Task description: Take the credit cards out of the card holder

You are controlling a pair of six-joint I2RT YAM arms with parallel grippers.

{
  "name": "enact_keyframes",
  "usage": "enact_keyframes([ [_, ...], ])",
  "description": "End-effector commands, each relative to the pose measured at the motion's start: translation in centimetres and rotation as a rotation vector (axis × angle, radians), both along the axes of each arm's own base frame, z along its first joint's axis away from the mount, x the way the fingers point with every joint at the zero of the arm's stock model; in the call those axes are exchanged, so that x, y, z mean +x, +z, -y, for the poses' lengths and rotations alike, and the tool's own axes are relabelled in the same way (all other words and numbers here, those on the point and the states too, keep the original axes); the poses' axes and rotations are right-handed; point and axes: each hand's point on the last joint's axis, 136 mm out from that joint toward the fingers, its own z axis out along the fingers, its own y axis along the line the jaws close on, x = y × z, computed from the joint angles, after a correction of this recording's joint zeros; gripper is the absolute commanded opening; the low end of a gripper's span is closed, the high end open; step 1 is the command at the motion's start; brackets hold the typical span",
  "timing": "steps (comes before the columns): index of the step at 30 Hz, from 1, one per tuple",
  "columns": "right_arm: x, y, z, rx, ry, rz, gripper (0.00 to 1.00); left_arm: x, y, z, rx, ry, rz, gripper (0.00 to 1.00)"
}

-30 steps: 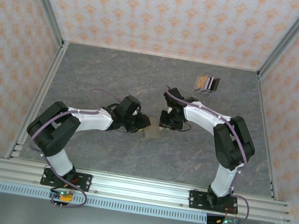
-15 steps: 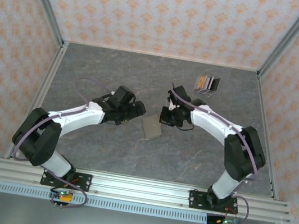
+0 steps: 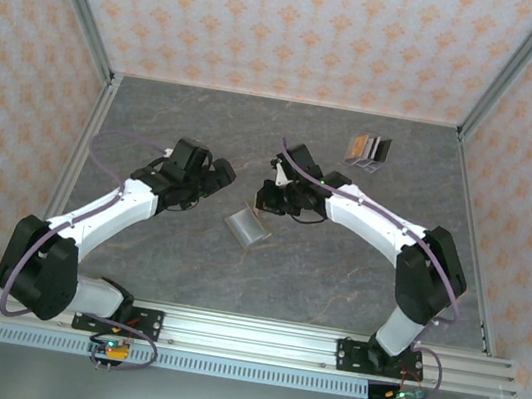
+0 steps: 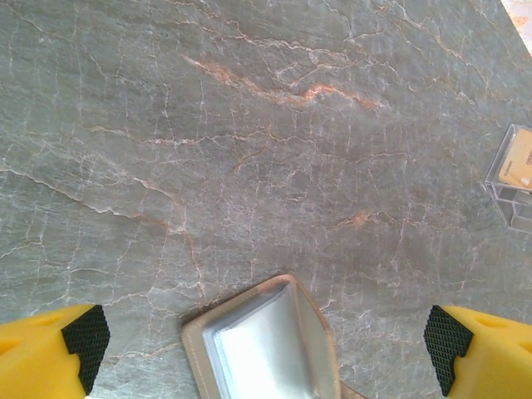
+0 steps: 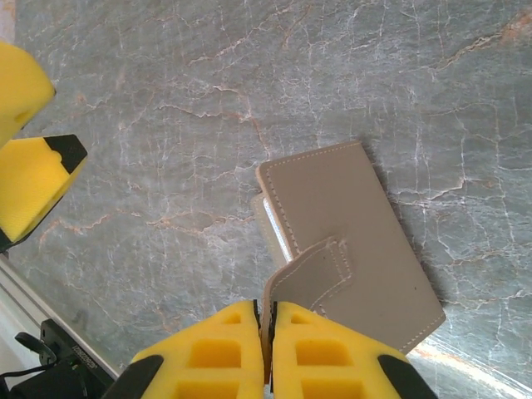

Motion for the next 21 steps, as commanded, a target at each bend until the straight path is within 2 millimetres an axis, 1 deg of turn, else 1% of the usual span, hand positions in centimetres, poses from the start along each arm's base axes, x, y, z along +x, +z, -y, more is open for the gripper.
enact_keyframes([
  [1,1.2,0.1,0.5,-0.052,-0.017,0.038,0.08,-0.5,-0.3,0.0,0.009,-0.019,-0.016,1.0],
  [3,1.6,-0.2,1.4,-0.086,-0.032,0.042,0.08,-0.2,-0.4,0.4,-0.007,-0.023,-0.013,1.0],
  [8,2.8,-1.4,5.2,-0.181,-0.099,0.076,0.08,0.5,-0.4,1.5,-0.04,-0.066,0.01,1.0],
  [11,3.4,-2.5,7.3,-0.208,-0.142,0.063,0.08,0.8,-0.3,2.9,-0.059,-0.122,0.02,0.99],
  [14,3.7,-3.6,8.4,-0.244,-0.152,0.052,0.08,1.2,-0.3,5.3,-0.08,-0.207,0.017,0.94],
  [17,3.8,-4.7,8.7,-0.267,-0.139,0.048,0.08,1.6,-0.6,8.1,-0.083,-0.276,0.019,0.88],
  [20,4.1,-5.5,9.3,-0.3,-0.145,0.045,0.08,2.0,-1.2,10.6,-0.083,-0.331,0.017,0.76],
  [21,4.2,-5.6,9.5,-0.303,-0.15,0.045,0.08,2.2,-1.6,11.3,-0.082,-0.34,0.014,0.7],
])
